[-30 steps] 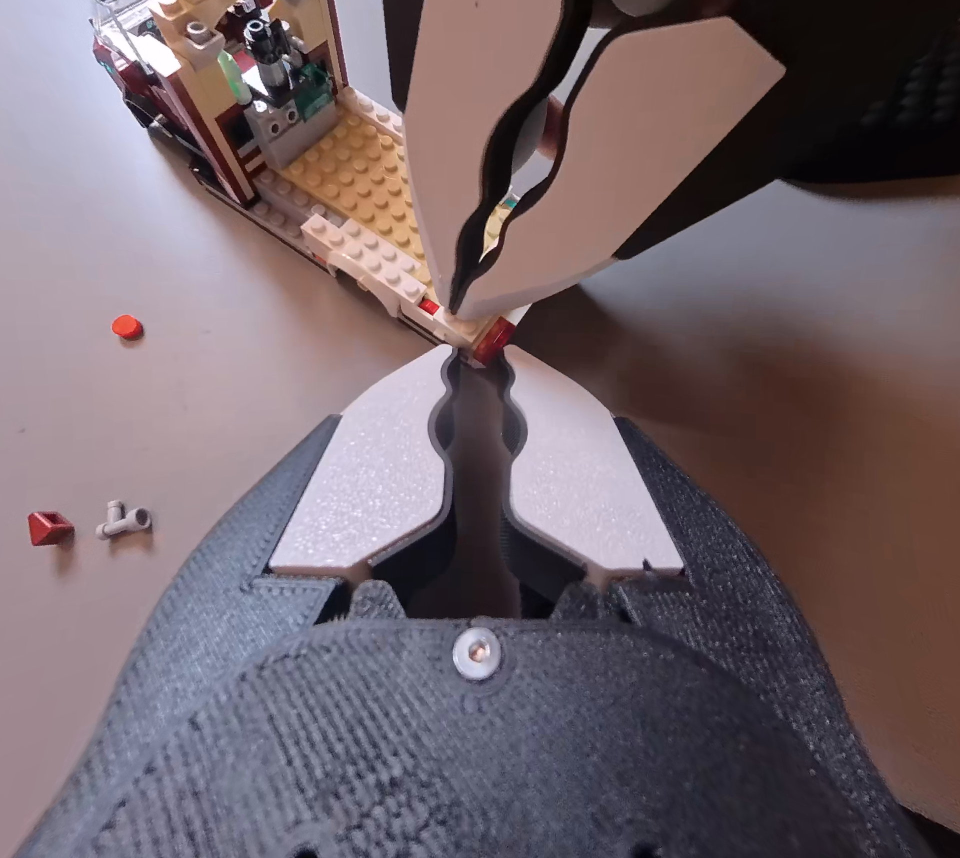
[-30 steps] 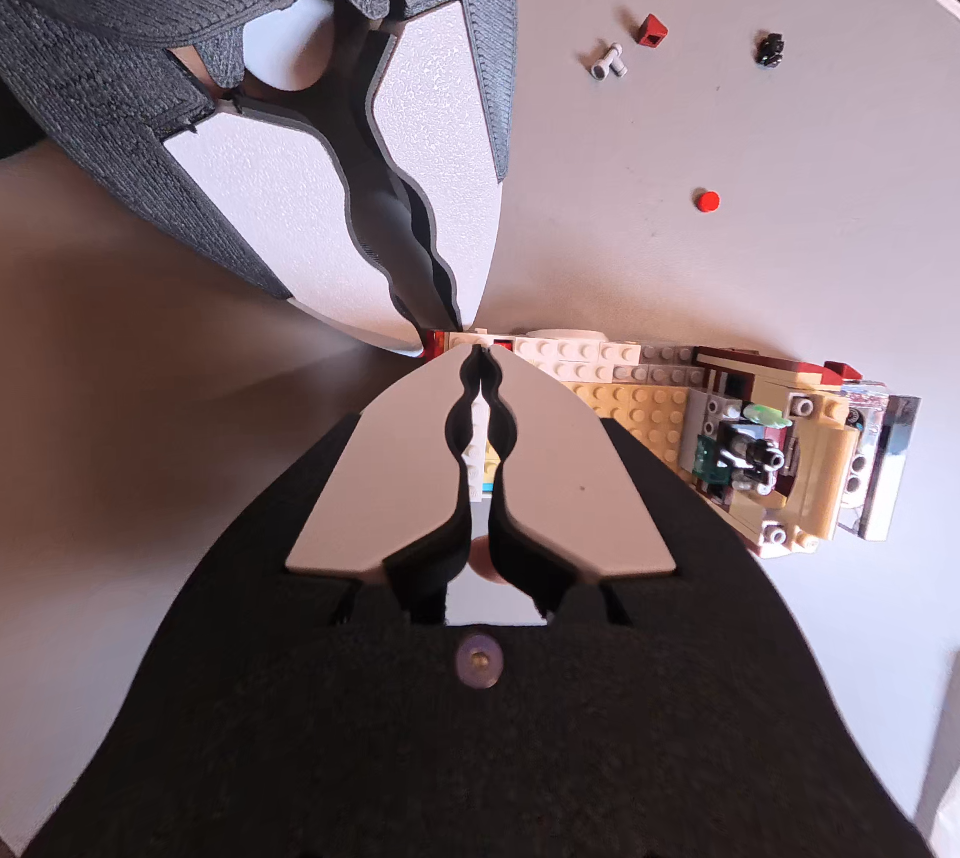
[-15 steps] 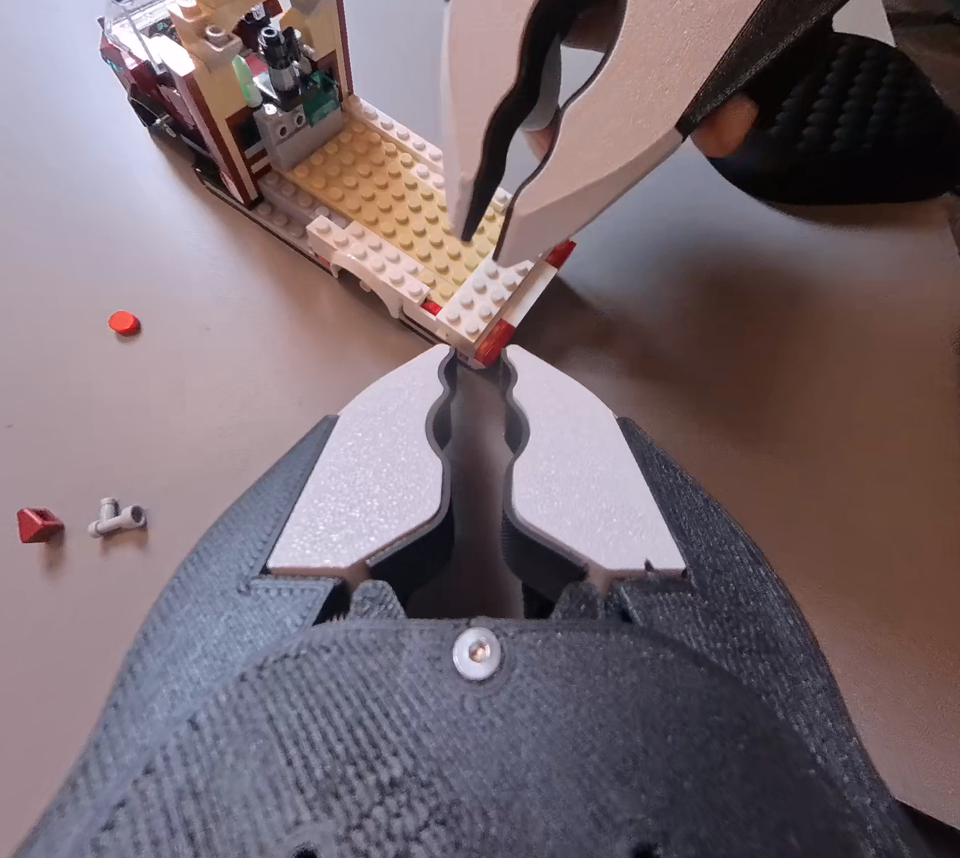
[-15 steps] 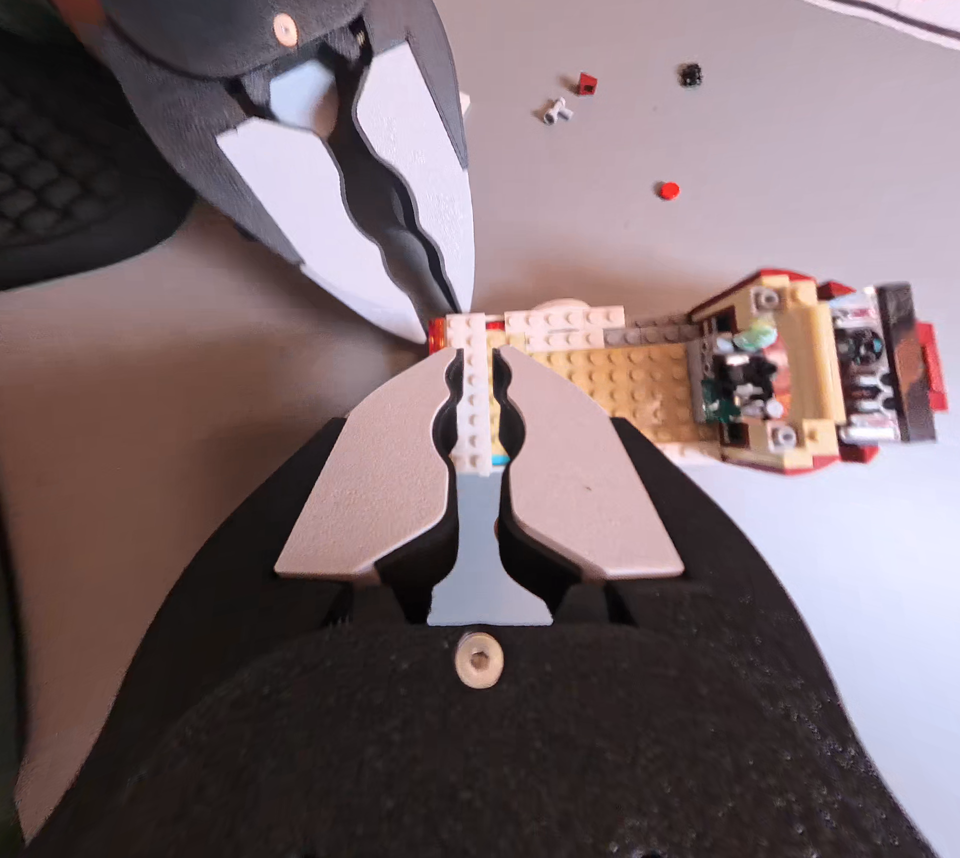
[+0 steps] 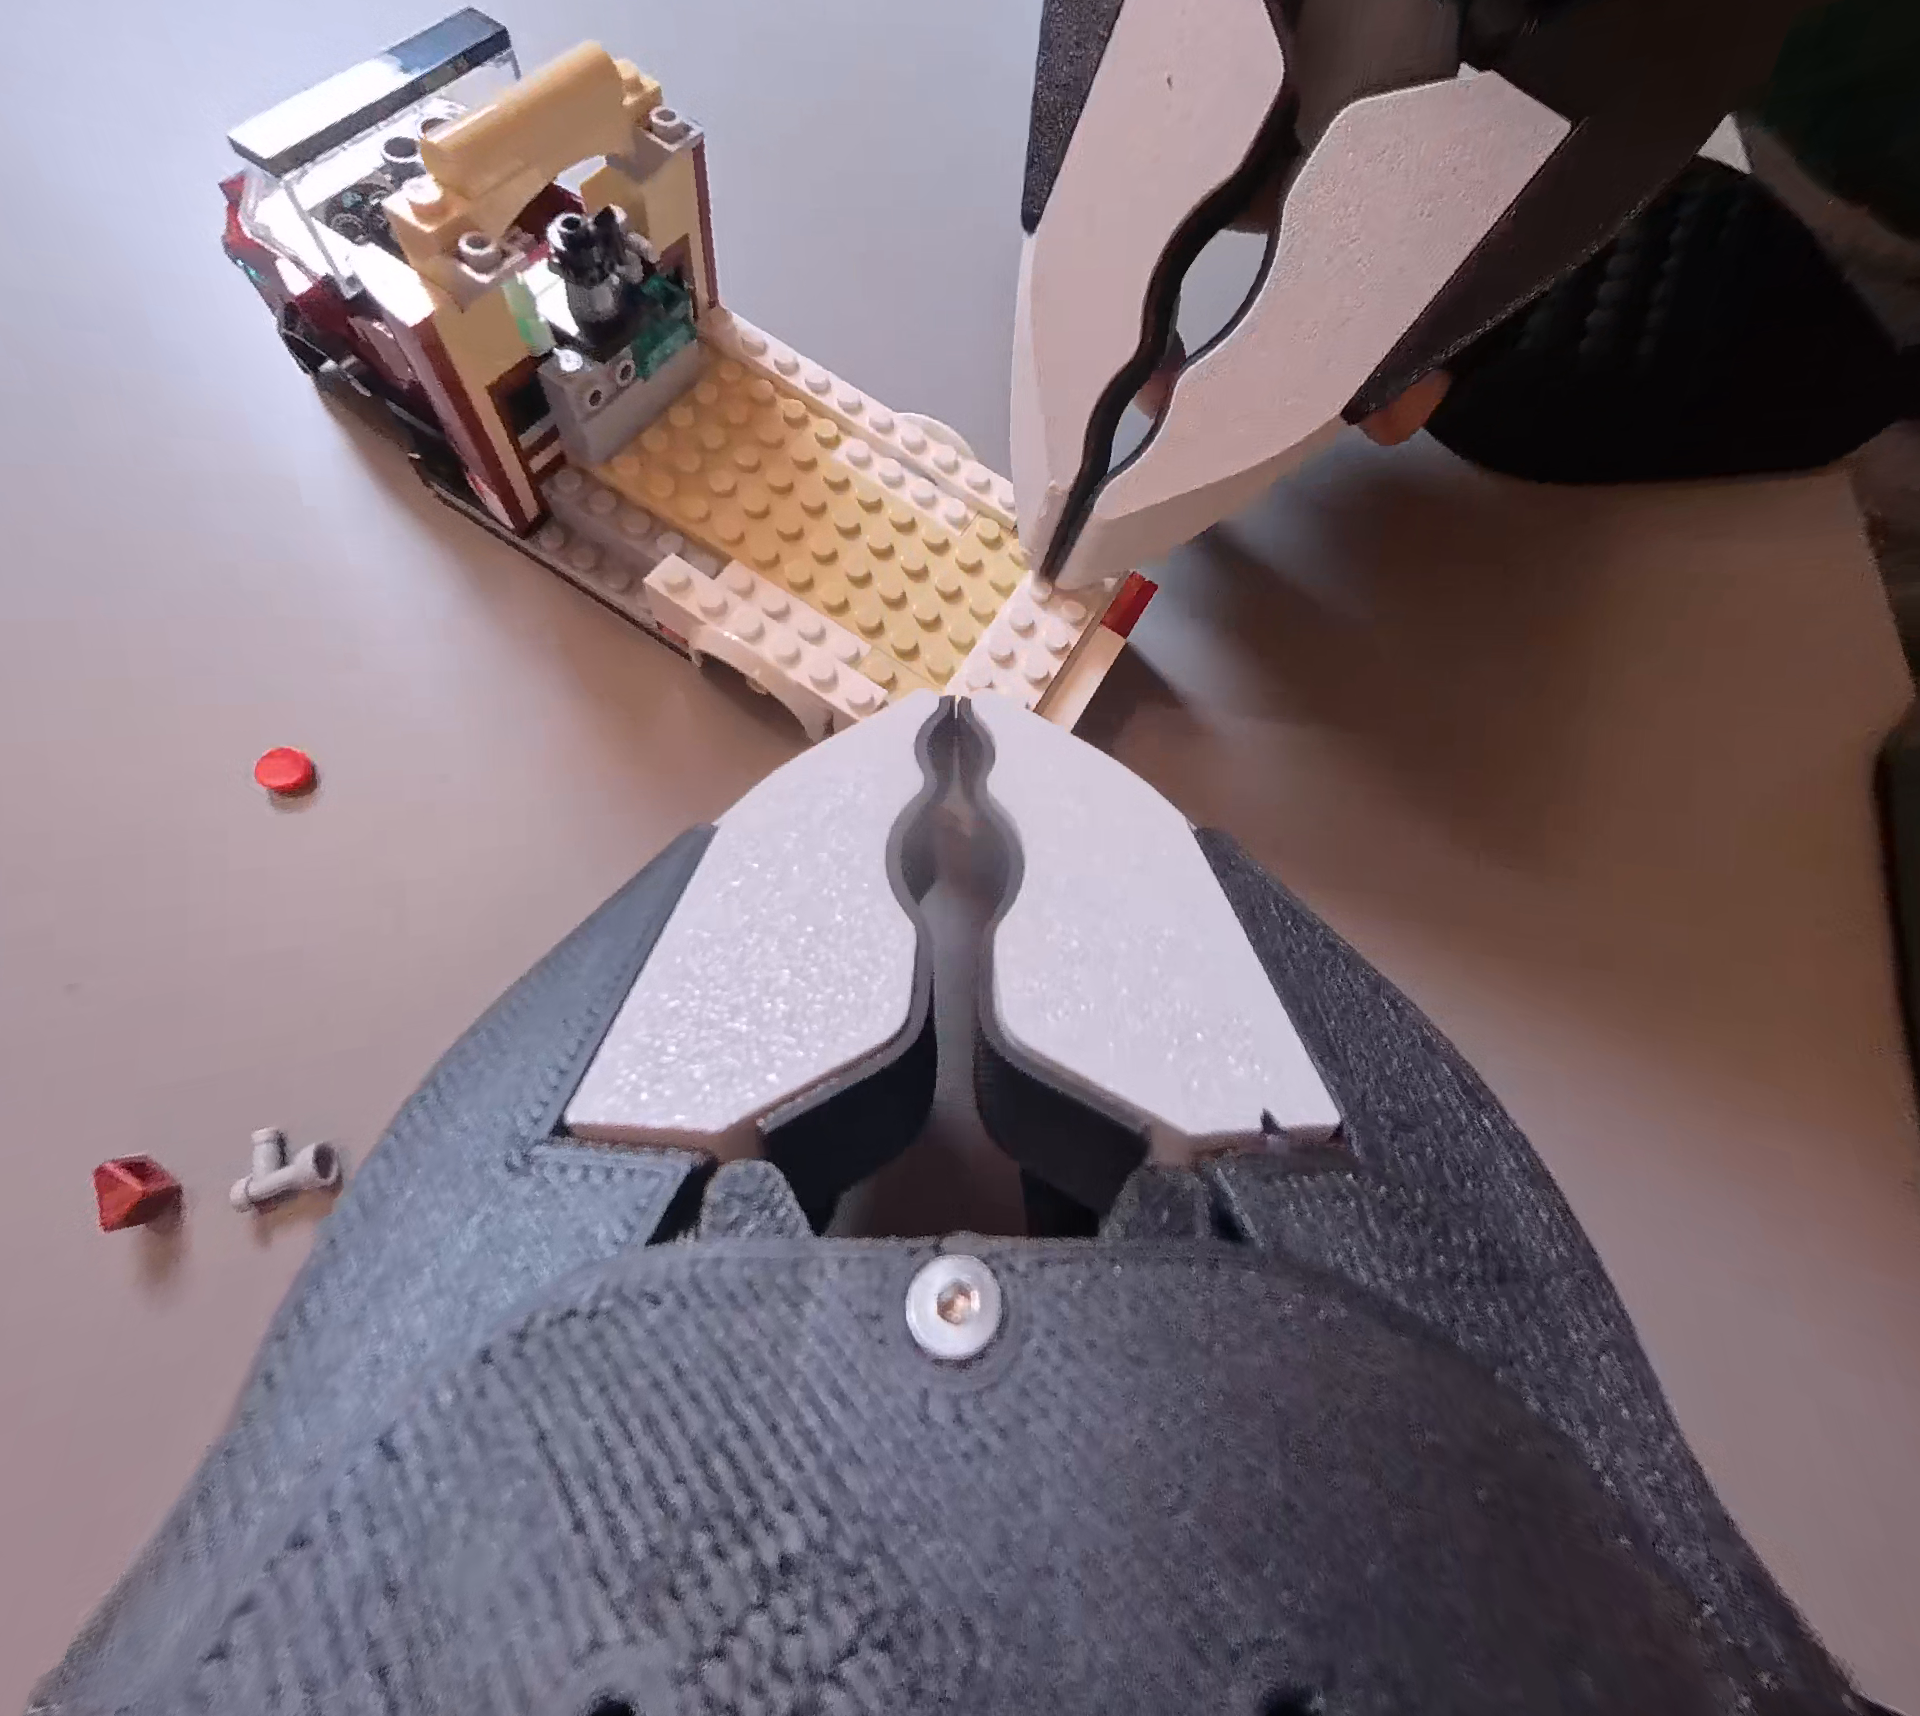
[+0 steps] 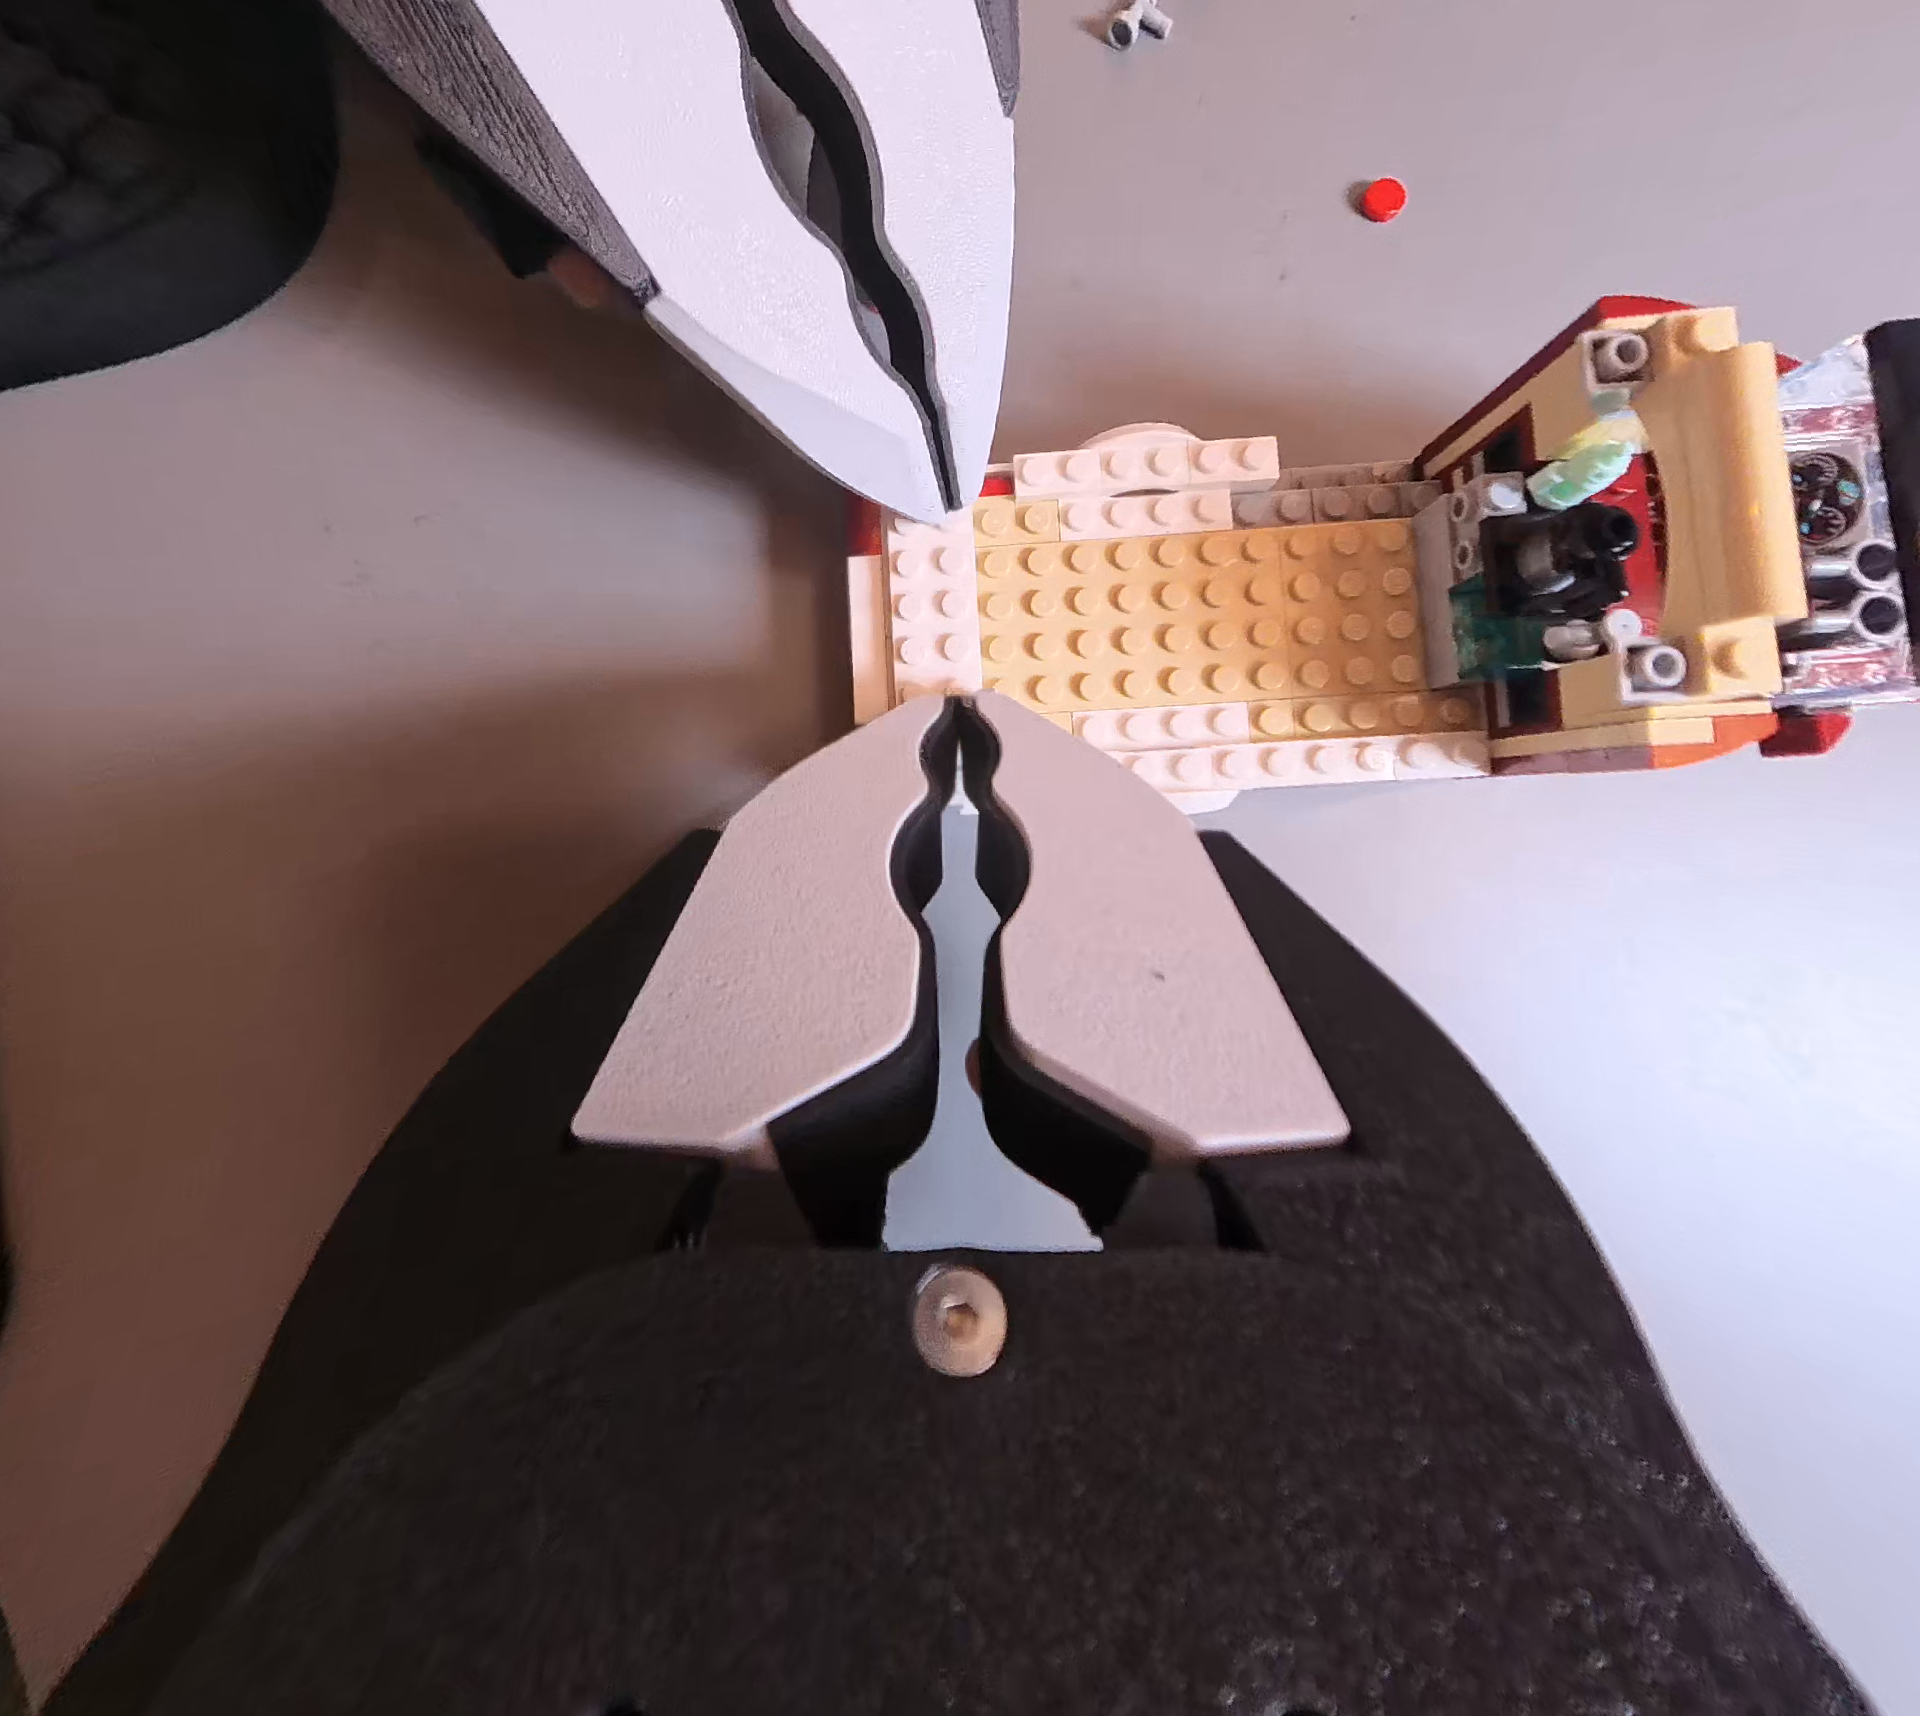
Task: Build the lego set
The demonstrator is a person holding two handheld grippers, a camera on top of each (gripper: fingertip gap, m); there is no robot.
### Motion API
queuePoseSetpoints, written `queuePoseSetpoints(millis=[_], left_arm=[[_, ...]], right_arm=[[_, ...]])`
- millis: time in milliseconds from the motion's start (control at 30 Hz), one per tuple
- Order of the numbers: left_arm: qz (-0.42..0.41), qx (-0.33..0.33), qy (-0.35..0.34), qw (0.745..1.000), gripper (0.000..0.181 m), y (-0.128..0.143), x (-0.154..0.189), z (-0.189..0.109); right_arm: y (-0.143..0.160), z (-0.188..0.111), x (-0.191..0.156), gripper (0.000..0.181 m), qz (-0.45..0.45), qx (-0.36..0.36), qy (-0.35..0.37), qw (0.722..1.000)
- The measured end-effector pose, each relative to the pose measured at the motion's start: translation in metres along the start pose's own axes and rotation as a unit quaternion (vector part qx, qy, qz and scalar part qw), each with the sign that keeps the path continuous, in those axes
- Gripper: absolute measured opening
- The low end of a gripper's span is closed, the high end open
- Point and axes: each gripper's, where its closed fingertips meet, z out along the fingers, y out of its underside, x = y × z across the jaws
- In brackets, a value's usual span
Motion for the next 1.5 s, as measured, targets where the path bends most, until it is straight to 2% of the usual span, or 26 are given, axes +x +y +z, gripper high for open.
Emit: queuePoseSetpoints(millis=[433, 533, 633, 700, 767, 900, 1000, 1133, 1200, 1300, 1500], left_arm=[[0.037, -0.015, -0.02, 0.999, 0.0, 0.001, 0.0, -0.001], [0.041, -0.015, -0.021, 0.999, 0.0, 0.001, 0.0, -0.001], [0.036, -0.005, -0.014, 0.999, 0.0, 0.0, 0.0, 0.0], [0.04, -0.002, -0.018, 0.999, 0.0, 0.0, -0.001, -0.002], [0.044, 0.006, -0.01, 0.999, 0.022, -0.002, 0.003, -0.004], [0.041, 0.004, -0.011, 0.999, 0.035, 0.002, 0.002, -0.013], [0.06, -0.02, -0.045, 0.997, 0.038, 0.01, -0.009, -0.029], [0.05, -0.114, -0.121, 0.985, 0.037, 0.042, -0.046, -0.066], [0.008, -0.151, -0.111, 0.982, 0.038, 0.06, -0.05, -0.079], [-0.007, -0.196, -0.124, 0.973, 0.038, 0.081, -0.056, -0.091], [-0.022, -0.203, -0.124, 0.971, 0.02, 0.083, -0.058, -0.093]], right_arm=[[0.0, 0.0, -0.001, 0.0, -0.019, -0.019, -0.008, 1.0], [0.0, 0.0, -0.001, 0.0, -0.012, -0.01, -0.007, 1.0], [-0.002, 0.0, 0.0, 0.0, 0.011, 0.027, -0.013, 0.999], [-0.002, -0.003, 0.002, 0.018, 0.026, 0.058, -0.006, 0.998], [-0.001, -0.007, 0.001, 0.026, 0.022, 0.084, 0.003, 0.996], [0.001, -0.009, -0.004, 0.028, 0.0, 0.109, 0.018, 0.994], [0.004, -0.004, -0.005, 0.027, -0.026, 0.097, 0.029, 0.994], [0.006, -0.002, -0.007, 0.025, -0.032, 0.098, 0.029, 0.994], [0.007, -0.002, -0.006, 0.025, -0.035, 0.097, 0.032, 0.994], [0.009, -0.003, -0.006, 0.025, -0.039, 0.097, 0.033, 0.994], [0.011, -0.006, -0.006, 0.025, -0.031, 0.105, 0.024, 0.994]])
